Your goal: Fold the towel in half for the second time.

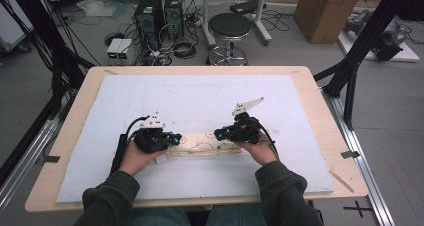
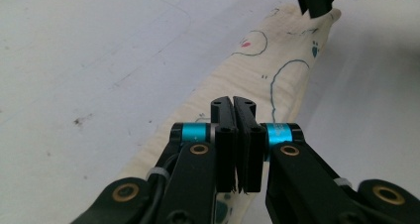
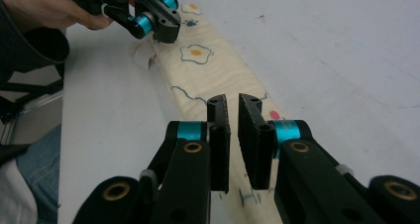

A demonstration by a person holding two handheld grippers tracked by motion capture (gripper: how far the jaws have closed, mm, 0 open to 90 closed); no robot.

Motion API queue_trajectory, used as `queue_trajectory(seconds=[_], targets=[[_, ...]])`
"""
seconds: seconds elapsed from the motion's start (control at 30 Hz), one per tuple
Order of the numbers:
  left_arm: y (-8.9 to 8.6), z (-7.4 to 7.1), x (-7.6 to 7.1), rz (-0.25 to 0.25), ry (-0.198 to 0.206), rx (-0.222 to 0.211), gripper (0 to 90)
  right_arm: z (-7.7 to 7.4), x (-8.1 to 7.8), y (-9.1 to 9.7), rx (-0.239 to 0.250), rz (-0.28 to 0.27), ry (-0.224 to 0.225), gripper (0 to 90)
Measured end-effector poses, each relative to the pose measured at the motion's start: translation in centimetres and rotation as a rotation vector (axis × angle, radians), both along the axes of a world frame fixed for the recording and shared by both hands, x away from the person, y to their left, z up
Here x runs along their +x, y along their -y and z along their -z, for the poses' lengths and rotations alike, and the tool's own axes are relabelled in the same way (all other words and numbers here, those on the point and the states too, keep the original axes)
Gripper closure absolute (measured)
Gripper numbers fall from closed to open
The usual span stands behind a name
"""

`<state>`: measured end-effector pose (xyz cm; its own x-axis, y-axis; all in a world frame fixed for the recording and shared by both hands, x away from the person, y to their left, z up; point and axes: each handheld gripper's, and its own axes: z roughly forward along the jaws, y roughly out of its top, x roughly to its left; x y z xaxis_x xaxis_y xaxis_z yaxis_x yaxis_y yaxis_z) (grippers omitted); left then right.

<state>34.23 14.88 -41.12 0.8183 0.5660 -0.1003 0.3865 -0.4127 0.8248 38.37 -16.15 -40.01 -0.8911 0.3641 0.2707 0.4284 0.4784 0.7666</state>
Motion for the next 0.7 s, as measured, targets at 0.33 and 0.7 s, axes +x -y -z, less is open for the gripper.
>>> queue_trajectory(seconds=[0.33, 0.7], targets=[[1.7, 1.2, 0.4, 0.031, -0.045, 0.069, 88.1, 1.7, 0.4, -2.9, -0.086, -0.047, -0.031, 87.8], [0.5, 2.0, -0.2, 0.032, -0.063, 0.143, 87.9, 2.4, -0.4, -3.4, -0.210, -0.088, -0.010, 87.7]])
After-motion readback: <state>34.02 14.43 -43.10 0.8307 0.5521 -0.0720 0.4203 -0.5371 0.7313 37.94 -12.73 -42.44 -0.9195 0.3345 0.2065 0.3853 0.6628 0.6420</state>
